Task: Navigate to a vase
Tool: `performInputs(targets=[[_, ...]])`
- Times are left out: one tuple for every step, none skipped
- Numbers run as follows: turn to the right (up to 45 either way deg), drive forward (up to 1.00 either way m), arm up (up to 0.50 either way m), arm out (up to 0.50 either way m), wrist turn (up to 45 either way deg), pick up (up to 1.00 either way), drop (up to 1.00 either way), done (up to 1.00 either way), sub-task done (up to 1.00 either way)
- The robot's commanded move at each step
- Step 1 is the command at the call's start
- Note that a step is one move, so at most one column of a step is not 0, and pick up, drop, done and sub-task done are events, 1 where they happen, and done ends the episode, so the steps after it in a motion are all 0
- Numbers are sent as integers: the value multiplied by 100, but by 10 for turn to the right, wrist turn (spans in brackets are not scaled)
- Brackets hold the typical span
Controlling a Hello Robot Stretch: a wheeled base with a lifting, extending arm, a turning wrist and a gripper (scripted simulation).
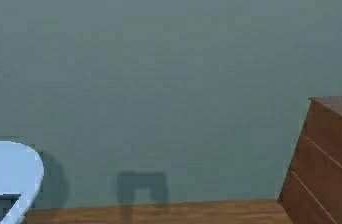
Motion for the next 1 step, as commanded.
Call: performInputs(targets=[[-450, 0, 0, 0, 0, 0, 0, 0, 0]])
